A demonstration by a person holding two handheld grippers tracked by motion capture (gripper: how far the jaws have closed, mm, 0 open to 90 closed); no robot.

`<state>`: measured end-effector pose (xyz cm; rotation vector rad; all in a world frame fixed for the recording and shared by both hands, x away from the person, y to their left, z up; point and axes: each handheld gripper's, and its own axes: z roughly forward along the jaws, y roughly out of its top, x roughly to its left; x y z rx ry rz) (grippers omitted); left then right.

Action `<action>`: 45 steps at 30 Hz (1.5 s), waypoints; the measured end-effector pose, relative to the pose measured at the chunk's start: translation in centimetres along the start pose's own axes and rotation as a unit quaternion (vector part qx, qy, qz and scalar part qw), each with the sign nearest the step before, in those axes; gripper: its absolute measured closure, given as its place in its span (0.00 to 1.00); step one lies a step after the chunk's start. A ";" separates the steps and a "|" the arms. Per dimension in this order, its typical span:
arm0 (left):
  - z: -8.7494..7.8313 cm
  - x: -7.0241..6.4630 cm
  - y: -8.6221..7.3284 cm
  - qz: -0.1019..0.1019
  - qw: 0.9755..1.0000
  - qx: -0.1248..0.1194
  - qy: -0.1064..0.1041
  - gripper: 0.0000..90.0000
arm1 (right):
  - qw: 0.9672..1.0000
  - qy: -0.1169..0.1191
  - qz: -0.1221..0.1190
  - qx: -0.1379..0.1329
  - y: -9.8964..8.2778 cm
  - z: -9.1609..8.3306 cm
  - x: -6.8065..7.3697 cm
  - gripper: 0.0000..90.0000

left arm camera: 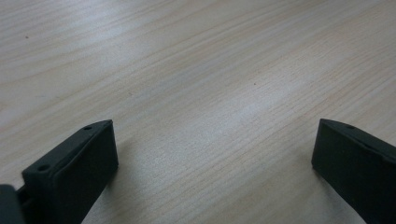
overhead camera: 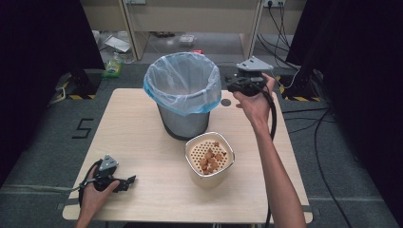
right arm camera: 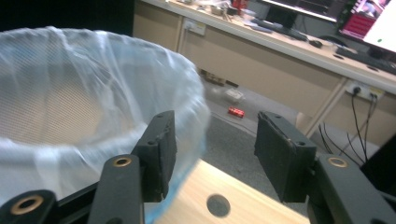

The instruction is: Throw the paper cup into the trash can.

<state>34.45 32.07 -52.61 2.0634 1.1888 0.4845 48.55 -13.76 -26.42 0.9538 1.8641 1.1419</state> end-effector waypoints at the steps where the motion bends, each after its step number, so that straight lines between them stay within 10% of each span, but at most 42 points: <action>1: 0.0 0.0 0.0 0.000 1.000 0.000 0.000 0.00 | 1.000 -0.001 0.004 0.000 -0.5 -0.3 -0.4 0.52; 20: 0.0 0.0 0.0 -0.001 1.000 0.001 0.001 0.00 | 0.999 -0.016 0.032 0.034 -11.3 -5.3 -3.1 0.45; 33: 0.0 0.0 0.0 0.000 1.000 0.001 0.002 0.00 | 0.995 -0.008 0.052 0.082 -19.4 -6.1 -0.9 0.44; 45: 0.0 0.0 0.0 -0.001 1.000 0.001 0.001 0.00 | 0.991 0.010 0.052 0.119 -22.8 -6.6 1.0 0.41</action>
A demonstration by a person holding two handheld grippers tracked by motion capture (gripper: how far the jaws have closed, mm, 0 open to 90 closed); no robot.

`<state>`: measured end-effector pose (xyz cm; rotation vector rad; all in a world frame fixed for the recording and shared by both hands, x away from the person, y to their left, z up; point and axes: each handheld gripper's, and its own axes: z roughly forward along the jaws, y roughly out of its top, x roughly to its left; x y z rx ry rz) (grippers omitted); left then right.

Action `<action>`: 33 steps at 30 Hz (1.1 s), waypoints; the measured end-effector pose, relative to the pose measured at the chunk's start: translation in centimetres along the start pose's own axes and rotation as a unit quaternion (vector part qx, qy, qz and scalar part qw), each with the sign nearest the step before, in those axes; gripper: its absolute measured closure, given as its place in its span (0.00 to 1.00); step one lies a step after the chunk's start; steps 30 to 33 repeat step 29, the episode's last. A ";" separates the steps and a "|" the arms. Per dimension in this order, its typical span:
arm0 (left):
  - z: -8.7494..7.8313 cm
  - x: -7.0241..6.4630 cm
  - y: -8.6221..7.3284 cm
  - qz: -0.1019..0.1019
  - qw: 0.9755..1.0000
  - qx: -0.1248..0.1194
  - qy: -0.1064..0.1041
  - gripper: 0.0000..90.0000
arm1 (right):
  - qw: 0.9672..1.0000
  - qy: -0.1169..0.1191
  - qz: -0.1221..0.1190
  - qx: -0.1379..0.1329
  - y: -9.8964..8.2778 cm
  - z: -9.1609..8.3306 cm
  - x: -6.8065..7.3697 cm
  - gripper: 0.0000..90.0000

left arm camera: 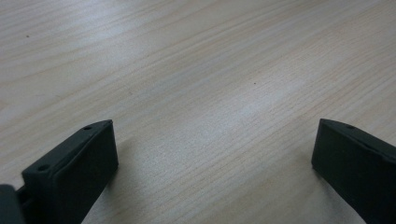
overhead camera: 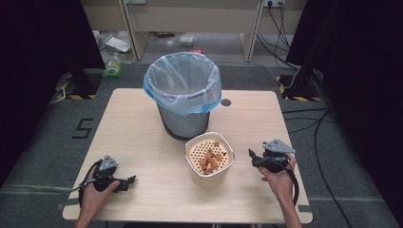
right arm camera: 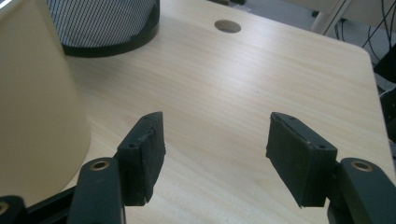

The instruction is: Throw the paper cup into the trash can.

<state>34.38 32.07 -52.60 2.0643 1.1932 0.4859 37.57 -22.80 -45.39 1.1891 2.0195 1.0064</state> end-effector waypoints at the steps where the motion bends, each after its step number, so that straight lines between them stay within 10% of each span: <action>1: 0.0 0.0 0.0 0.000 1.000 0.000 0.000 0.00 | 1.000 0.000 0.000 0.000 0.0 0.0 0.0 0.41; 13: 0.0 0.0 0.0 0.000 1.000 0.000 -0.001 0.00 | 0.998 0.012 0.002 0.059 -3.7 1.2 1.2 0.36; 33: 0.0 0.0 -0.1 0.000 1.000 -0.001 -0.001 0.00 | 0.995 0.022 -0.011 0.100 -4.5 1.9 1.9 0.32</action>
